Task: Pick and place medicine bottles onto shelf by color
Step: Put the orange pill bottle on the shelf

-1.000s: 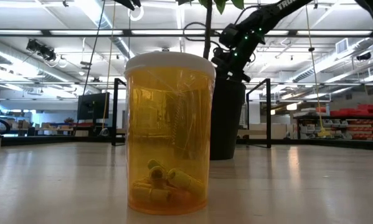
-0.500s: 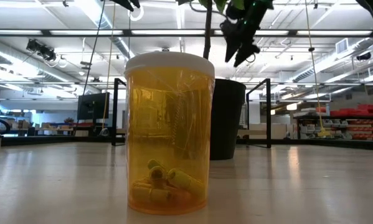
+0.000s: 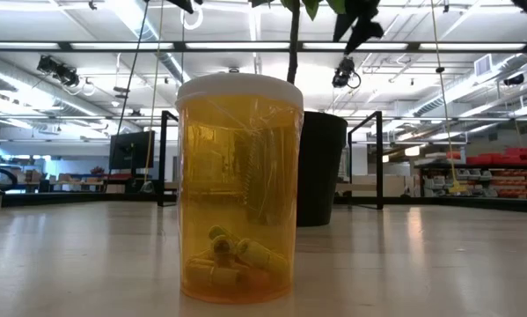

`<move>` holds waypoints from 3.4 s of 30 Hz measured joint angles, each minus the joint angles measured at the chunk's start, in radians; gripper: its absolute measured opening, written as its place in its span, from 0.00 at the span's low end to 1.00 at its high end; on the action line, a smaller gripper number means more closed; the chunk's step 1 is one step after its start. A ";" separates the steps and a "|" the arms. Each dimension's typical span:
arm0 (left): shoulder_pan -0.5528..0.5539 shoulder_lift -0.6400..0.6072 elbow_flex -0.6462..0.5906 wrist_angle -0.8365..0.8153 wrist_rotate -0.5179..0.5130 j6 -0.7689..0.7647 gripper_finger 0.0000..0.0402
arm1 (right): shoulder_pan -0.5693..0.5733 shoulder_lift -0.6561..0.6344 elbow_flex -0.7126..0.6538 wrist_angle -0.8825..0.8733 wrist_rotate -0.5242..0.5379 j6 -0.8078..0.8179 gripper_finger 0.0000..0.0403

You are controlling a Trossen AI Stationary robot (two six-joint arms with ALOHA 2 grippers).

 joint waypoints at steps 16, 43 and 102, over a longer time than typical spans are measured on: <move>-0.371 -0.010 0.000 -0.107 0.000 -0.226 0.43 | 0.447 -0.185 -0.015 -0.006 0.044 0.249 0.67; -1.124 0.002 -0.195 -0.037 -0.004 -0.349 0.43 | 1.408 0.044 -0.016 0.161 0.626 0.923 0.67; -1.596 -0.009 -0.679 0.340 -0.121 -1.059 0.43 | 1.313 0.612 -0.167 0.532 0.476 0.888 0.84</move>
